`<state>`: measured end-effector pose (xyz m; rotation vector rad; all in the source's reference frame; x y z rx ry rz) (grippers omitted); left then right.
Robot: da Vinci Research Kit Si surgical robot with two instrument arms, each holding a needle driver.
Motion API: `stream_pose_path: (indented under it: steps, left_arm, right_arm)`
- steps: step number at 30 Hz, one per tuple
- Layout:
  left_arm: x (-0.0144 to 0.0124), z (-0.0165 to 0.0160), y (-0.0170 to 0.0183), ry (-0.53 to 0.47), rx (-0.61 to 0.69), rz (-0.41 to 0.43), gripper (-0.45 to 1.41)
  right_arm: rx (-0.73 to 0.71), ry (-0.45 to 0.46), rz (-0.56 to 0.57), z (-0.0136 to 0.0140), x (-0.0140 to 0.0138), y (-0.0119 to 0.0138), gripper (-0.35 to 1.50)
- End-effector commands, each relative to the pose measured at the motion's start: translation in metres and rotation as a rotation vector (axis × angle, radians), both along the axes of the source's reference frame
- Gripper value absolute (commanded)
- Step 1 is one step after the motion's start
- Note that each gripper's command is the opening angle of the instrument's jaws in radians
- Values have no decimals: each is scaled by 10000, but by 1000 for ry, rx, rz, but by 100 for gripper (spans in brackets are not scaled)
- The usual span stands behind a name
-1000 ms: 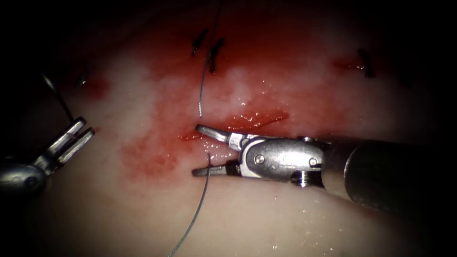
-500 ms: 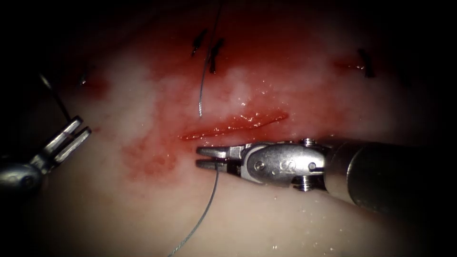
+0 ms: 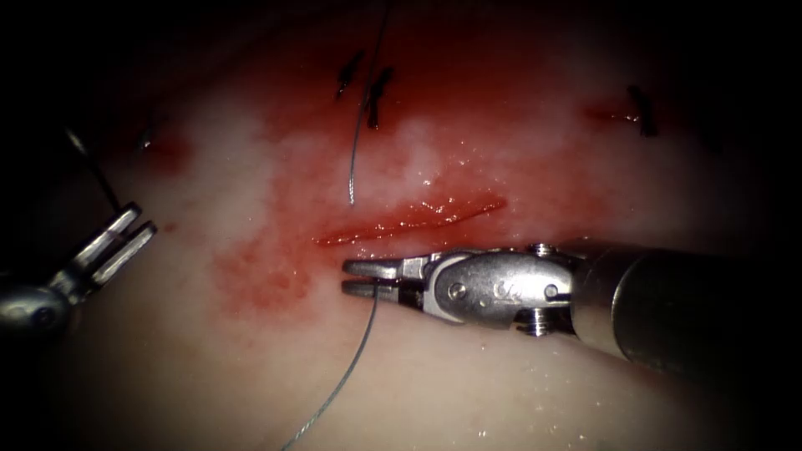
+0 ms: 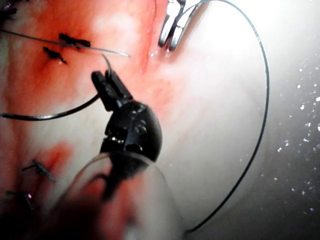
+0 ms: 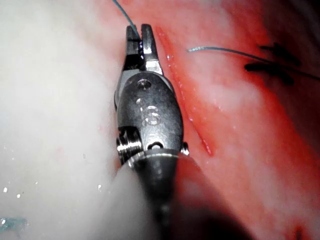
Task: Wound Closure
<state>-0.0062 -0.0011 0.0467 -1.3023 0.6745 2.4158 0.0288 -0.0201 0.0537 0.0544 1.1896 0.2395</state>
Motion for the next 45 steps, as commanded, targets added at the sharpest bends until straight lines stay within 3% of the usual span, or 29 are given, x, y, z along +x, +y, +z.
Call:
stream_pose_path:
  steps: [1,6,17,21,29,32,36,41,45]
  left_arm:
    - [-5,7,0,-1,0,1,-45]
    - [-3,5,1,-4,2,5,-45]
    - [-1,3,1,-5,4,6,-45]
    - [-1,3,1,-6,4,7,-45]
    - [0,3,2,-4,5,5,-45]
    - [0,3,1,-3,5,5,-45]
    - [0,3,1,-3,5,5,-45]
    - [0,3,1,-3,5,5,-45]
    - [-2,3,1,-2,4,3,-45]
  right_arm:
    - [38,12,2,9,7,-2,-35]
    - [159,2,1,16,6,-5,-35]
    - [173,-10,-11,9,2,-15,-35]
    - [244,2,8,6,-3,-21,-35]
    - [429,7,-14,-28,-12,-67,-35]
    - [571,7,-11,-46,-21,-82,-35]
    - [605,9,-27,-62,-32,-95,-35]
    - [621,9,-63,-90,-40,-130,-35]
    - [660,12,-94,-119,-36,-174,-35]
